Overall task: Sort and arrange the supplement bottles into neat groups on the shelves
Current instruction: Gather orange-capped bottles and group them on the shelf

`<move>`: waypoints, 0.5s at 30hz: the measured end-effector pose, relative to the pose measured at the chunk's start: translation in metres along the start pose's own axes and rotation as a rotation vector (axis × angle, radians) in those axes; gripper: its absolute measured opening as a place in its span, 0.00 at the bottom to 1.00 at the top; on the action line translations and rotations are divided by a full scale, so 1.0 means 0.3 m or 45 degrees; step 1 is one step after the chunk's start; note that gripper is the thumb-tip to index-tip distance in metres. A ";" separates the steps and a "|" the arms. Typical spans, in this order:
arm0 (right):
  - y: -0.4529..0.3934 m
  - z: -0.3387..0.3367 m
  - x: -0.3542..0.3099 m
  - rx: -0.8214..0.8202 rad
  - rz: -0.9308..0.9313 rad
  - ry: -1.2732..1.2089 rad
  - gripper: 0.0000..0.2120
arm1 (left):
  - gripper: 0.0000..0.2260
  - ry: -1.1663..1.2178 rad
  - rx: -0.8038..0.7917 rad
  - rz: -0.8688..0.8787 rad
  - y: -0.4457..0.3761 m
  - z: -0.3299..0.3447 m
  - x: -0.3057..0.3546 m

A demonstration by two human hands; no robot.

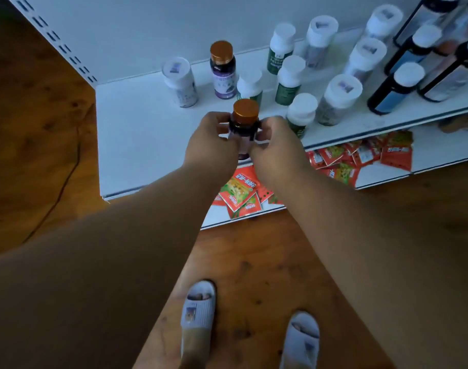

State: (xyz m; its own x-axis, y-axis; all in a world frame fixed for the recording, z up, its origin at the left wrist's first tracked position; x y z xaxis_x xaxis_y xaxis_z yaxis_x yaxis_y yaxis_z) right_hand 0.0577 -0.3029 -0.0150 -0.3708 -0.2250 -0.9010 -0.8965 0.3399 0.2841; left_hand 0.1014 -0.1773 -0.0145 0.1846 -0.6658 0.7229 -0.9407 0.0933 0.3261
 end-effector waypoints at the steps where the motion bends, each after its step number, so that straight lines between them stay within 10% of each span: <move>1: 0.047 -0.018 -0.017 0.000 -0.011 -0.038 0.15 | 0.13 0.026 -0.028 -0.015 0.037 -0.020 0.007; 8: 0.499 -0.296 -0.427 -0.187 0.003 -0.377 0.11 | 0.07 0.415 -0.131 -0.312 0.548 -0.298 0.288; 15: 0.758 -0.619 -0.938 -0.264 -0.117 -0.782 0.13 | 0.11 1.055 -0.425 0.087 0.897 -0.564 0.762</move>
State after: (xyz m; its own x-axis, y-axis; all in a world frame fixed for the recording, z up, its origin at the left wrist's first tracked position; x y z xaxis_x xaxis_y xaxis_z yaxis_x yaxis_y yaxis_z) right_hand -0.0868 -0.3317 0.3641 -0.1395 0.3390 -0.9304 -0.9689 0.1470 0.1989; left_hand -0.0613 -0.1792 0.3417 0.3993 0.0853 0.9128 -0.8493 0.4094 0.3333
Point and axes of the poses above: each hand's wrist, its own y-axis away from the middle knuckle, its own z-axis out of the palm, x = y × z, the point moved 7 cm from there along -y, towards the middle knuckle, and after that the axes turned 12 degrees about -y, right-handed, at the moved point
